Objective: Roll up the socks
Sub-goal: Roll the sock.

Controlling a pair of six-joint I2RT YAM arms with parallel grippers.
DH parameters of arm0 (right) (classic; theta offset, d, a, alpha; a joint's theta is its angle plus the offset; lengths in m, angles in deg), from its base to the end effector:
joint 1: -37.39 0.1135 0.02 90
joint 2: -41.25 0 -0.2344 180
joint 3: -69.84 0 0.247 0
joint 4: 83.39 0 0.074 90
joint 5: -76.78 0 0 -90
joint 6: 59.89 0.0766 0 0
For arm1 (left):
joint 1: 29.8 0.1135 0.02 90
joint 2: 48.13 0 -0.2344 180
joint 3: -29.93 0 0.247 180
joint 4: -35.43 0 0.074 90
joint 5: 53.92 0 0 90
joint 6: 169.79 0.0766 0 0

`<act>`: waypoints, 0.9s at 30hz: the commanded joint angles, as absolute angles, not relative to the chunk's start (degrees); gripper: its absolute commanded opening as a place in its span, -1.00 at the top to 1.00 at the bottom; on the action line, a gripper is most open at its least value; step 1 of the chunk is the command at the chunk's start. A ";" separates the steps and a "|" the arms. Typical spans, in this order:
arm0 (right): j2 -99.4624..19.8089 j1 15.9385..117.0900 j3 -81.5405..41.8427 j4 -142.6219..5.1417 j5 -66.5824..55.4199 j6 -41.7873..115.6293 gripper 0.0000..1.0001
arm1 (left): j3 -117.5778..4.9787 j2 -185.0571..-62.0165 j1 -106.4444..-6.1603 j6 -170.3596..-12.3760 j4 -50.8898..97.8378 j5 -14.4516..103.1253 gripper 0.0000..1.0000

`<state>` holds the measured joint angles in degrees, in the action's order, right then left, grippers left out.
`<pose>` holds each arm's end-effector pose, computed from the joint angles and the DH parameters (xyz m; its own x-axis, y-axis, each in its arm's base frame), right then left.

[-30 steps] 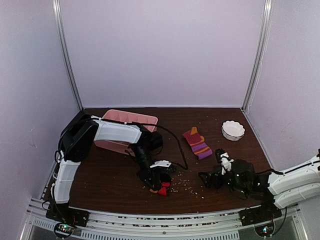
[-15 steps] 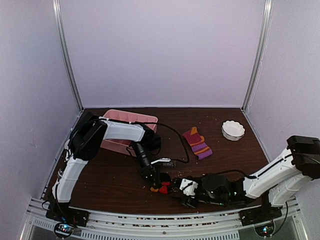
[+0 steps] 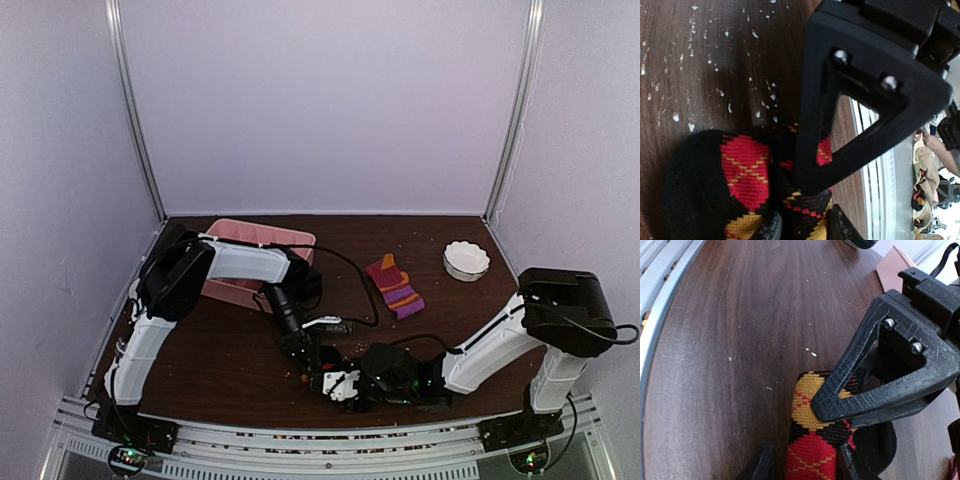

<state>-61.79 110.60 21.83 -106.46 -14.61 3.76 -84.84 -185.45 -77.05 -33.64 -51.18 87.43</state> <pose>0.1006 0.3271 0.0597 0.2852 -0.5910 -0.7546 -0.9202 0.0515 -0.3881 0.2143 -0.3200 0.0626 -0.2389 0.9220 -0.3046 0.6596 -0.0761 -0.7478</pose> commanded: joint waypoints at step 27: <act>-66.65 103.67 16.62 -86.29 4.97 21.55 1.00 | -66.21 -146.61 -75.58 -42.92 -17.55 49.33 -0.96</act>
<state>-63.89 105.02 16.39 -100.30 -3.70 14.40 -67.20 -153.43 -76.24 -38.56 -28.26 64.85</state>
